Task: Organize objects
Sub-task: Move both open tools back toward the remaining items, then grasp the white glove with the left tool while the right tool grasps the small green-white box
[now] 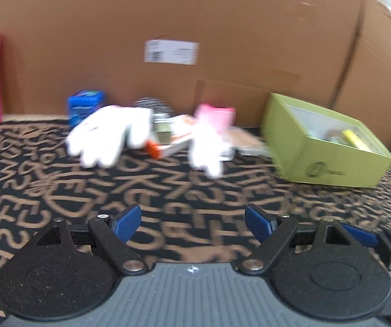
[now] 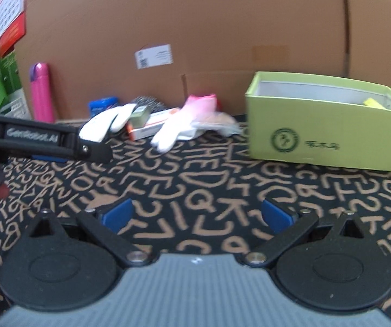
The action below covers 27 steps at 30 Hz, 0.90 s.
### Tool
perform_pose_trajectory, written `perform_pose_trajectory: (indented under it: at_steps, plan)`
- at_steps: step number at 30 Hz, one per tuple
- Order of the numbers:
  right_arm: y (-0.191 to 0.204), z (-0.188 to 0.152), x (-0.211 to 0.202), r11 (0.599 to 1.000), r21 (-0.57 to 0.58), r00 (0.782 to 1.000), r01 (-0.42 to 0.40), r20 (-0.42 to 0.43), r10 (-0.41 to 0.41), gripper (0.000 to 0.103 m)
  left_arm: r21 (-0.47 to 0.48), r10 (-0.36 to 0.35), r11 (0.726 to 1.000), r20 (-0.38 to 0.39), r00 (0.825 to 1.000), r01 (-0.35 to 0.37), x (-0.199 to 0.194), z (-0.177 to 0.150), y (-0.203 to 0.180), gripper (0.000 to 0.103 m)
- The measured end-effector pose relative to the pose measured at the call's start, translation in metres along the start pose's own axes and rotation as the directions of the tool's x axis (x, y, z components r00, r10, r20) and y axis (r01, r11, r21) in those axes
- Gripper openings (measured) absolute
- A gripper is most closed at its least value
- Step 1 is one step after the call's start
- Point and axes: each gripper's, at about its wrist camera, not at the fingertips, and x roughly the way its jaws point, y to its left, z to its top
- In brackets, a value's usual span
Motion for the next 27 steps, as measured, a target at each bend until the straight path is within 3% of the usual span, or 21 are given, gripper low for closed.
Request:
perform_pose_trajectory:
  at_steps: [7, 11, 13, 15, 17, 18, 20, 23, 27]
  plan:
    - [0.018, 0.002, 0.013, 0.999, -0.030, 1.000, -0.017, -0.027, 0.016, 0.103, -0.137, 0.114, 0.985, 0.021, 0.993, -0.110, 0.034, 0.034, 0.068, 0.086]
    - [0.024, 0.002, 0.018, 0.999, -0.041, 0.999, -0.015, -0.040, 0.013, 0.103, -0.146, 0.181, 0.973, 0.009, 0.983, -0.178, 0.067, 0.055, 0.090, 0.086]
    - [0.026, 0.003, 0.020, 0.999, -0.047, 0.999, -0.012, -0.044, 0.009, 0.103, -0.149, 0.179, 0.972, -0.017, 0.984, -0.180, 0.083, 0.062, 0.098, 0.085]
    - [0.027, 0.005, 0.023, 0.999, -0.045, 0.999, -0.010, -0.049, 0.008, 0.103, -0.149, 0.161, 0.975, -0.037, 0.986, -0.165, 0.094, 0.066, 0.100, 0.072]
    - [0.029, 0.007, 0.026, 0.999, -0.043, 0.999, -0.011, -0.052, 0.009, 0.103, -0.137, 0.154, 0.977, -0.081, 0.985, -0.164, 0.102, 0.067, 0.100, 0.024]
    - [0.031, 0.008, 0.027, 0.999, -0.046, 0.999, -0.014, -0.050, 0.012, 0.103, -0.130, 0.148, 0.979, -0.083, 0.986, -0.158, 0.102, 0.066, 0.100, 0.024]
    - [0.034, 0.011, 0.029, 0.998, -0.055, 0.999, -0.020, -0.043, 0.018, 0.103, -0.132, 0.117, 0.983, -0.085, 0.989, -0.128, 0.092, 0.061, 0.101, 0.010]
    - [0.039, 0.018, 0.038, 0.997, -0.073, 0.999, -0.032, -0.045, 0.028, 0.103, -0.141, 0.016, 0.990, -0.084, 0.996, -0.028, 0.066, 0.046, 0.098, 0.008]
    - [0.047, 0.034, 0.054, 0.994, -0.095, 0.998, -0.059, -0.018, 0.057, 0.103, -0.077, -0.033, 0.997, -0.078, 0.996, 0.027, 0.023, 0.010, 0.086, 0.007]
